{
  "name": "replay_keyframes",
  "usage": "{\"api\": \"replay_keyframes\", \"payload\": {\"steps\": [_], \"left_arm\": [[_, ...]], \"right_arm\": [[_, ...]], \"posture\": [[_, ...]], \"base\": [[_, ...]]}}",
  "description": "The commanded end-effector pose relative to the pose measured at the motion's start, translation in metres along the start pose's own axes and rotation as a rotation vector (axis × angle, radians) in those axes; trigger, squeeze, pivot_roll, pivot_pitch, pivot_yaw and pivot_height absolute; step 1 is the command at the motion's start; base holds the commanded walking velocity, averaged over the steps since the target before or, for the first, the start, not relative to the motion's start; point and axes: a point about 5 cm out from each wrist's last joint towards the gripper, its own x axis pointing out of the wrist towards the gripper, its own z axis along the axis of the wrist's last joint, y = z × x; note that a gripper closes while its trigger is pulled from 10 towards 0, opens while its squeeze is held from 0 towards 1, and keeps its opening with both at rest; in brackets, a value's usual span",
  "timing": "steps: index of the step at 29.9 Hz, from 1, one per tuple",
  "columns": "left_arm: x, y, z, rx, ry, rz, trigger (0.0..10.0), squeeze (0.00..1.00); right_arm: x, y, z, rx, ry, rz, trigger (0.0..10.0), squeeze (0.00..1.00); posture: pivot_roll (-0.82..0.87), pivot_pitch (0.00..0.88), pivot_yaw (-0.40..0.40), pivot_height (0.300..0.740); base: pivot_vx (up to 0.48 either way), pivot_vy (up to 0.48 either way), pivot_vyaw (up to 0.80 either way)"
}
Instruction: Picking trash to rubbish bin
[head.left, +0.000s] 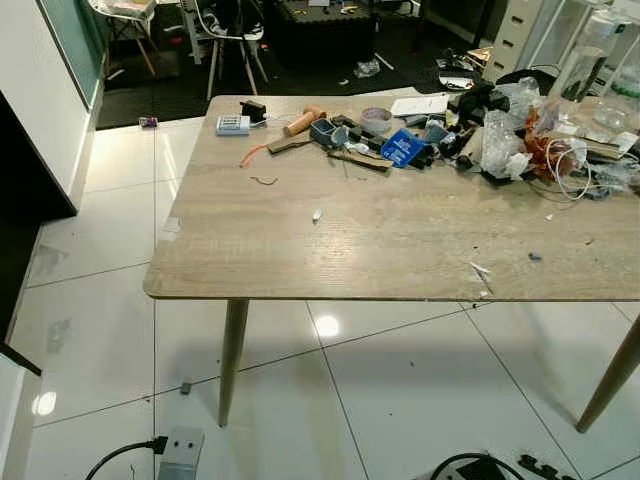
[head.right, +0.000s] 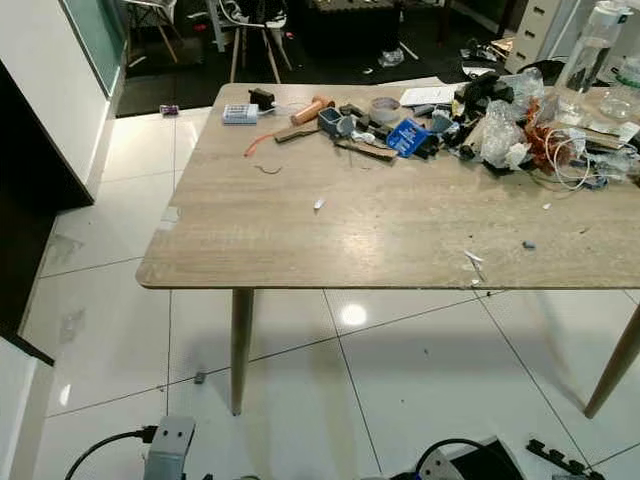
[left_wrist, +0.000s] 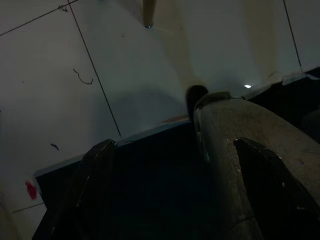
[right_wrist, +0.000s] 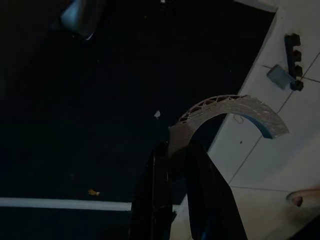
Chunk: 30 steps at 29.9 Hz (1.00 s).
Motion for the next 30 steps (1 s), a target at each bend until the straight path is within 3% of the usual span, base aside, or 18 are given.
{"api": "replay_keyframes", "payload": {"steps": [1,18,30], "left_arm": [[-0.003,-0.004,-0.016,0.007,0.069,-0.015,10.0,0.00],[-0.004,-0.001,-0.022,-0.010,0.086,0.004,10.0,0.00],[-0.005,-0.003,-0.026,-0.021,0.096,0.003,10.0,0.00]], "right_arm": [[0.000,0.000,0.004,0.005,-0.014,-0.006,10.0,0.00],[0.001,0.004,-0.003,-0.012,-0.003,0.000,10.0,0.00],[0.001,0.004,0.005,-0.013,-0.018,-0.003,10.0,0.00]], "posture": [[-0.10,0.046,0.015,0.740],[-0.05,0.053,0.003,0.740],[-0.05,0.051,-0.001,0.740]], "base": [[0.000,0.000,0.00],[-0.235,0.000,0.00],[-0.313,0.000,0.00]]}}
